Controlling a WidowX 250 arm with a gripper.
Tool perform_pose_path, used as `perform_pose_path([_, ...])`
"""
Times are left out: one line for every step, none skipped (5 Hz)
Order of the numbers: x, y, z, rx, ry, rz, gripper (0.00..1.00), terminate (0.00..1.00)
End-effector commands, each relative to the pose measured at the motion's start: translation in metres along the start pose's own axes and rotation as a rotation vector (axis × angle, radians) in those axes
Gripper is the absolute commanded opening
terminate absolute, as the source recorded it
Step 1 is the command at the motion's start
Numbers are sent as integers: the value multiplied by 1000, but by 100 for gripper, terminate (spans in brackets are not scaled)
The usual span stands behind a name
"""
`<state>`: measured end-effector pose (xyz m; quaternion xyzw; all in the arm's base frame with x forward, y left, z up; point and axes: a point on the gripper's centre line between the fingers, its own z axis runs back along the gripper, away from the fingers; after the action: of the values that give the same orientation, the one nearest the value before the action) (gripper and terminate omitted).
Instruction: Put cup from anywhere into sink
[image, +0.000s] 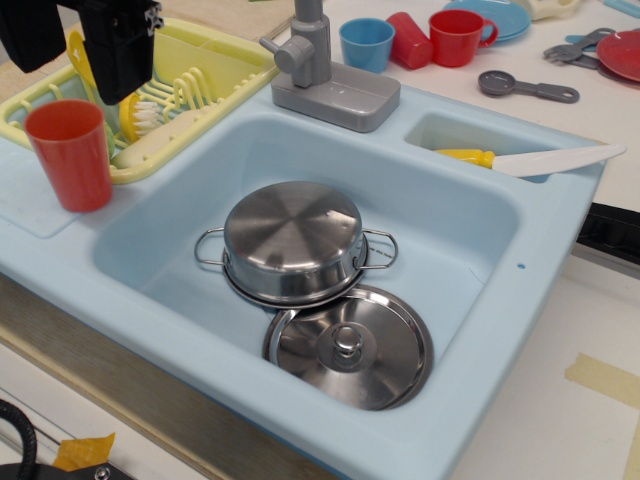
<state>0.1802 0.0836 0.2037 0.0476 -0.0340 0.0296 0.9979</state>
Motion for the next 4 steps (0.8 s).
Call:
perform_pose_path([0, 0, 0, 0, 0, 0, 100, 0])
perform_pose_path([-3, 2, -8, -1, 7, -17, 100, 0])
perform_pose_path([-4, 2, -18, 41, 16, -31, 100, 0])
perform_pose_path([-3, 3, -28, 44, 26, -46, 100, 0])
